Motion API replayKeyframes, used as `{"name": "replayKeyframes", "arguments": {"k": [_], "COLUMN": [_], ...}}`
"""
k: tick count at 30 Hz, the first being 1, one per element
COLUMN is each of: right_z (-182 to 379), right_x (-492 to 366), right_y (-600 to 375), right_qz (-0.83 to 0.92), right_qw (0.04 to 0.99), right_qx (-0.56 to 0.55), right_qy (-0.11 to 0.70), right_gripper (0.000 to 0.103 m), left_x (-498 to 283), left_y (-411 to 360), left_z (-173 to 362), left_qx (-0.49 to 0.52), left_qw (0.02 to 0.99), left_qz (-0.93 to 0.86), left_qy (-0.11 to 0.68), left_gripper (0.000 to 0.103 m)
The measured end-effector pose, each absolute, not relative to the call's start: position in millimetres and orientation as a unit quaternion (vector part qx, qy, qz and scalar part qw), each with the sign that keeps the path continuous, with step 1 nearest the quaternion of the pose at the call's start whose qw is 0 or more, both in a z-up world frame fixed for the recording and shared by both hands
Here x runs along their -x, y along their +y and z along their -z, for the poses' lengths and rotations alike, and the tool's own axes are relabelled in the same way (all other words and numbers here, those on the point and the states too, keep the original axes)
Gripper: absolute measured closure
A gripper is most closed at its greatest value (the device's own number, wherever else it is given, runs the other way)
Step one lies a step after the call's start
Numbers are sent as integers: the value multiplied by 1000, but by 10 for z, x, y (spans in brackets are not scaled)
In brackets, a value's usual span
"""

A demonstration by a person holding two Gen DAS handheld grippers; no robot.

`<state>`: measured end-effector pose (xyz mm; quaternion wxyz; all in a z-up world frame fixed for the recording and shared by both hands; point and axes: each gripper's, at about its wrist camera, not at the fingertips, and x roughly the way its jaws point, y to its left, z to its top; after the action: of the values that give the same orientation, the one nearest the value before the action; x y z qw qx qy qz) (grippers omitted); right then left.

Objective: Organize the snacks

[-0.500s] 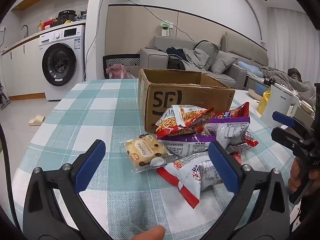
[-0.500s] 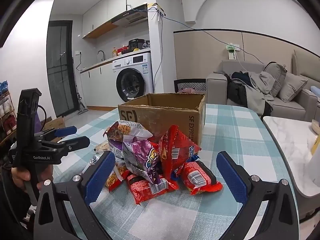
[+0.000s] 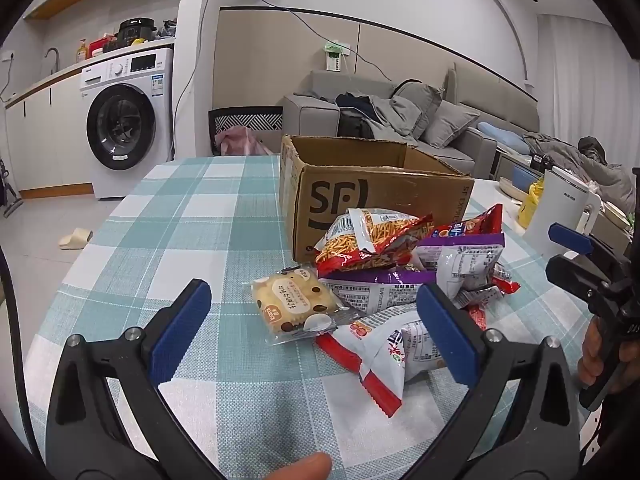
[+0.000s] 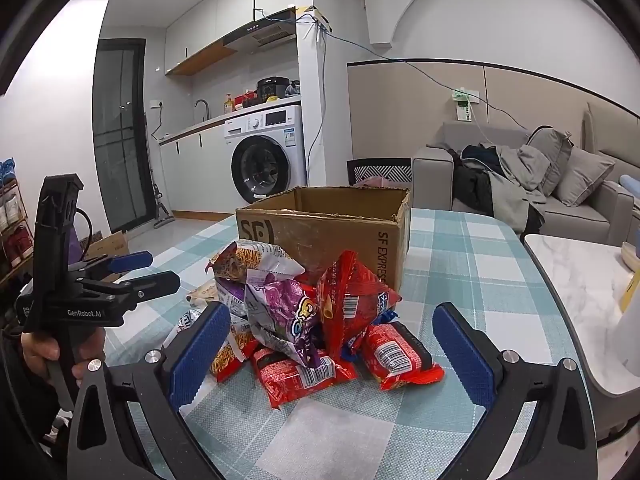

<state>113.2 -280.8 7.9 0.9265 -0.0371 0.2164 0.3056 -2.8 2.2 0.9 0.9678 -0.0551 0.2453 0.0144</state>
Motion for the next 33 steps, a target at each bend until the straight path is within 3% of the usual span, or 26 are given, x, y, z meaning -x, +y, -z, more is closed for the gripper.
{"name": "replayKeyframes", "arguments": {"k": [33], "right_z": [-56], "right_x": [-1112], "right_y": [-2841], "right_qz": [-308], "right_qw": [926], "right_qx": [36], "right_qy": [214], "right_gripper": [0], "left_x": [9], "left_y": [45], "left_z": [10], "left_qx": [56], "left_qw": [967], "left_qz": [-15], "left_qy": [249], "left_gripper": [1]}}
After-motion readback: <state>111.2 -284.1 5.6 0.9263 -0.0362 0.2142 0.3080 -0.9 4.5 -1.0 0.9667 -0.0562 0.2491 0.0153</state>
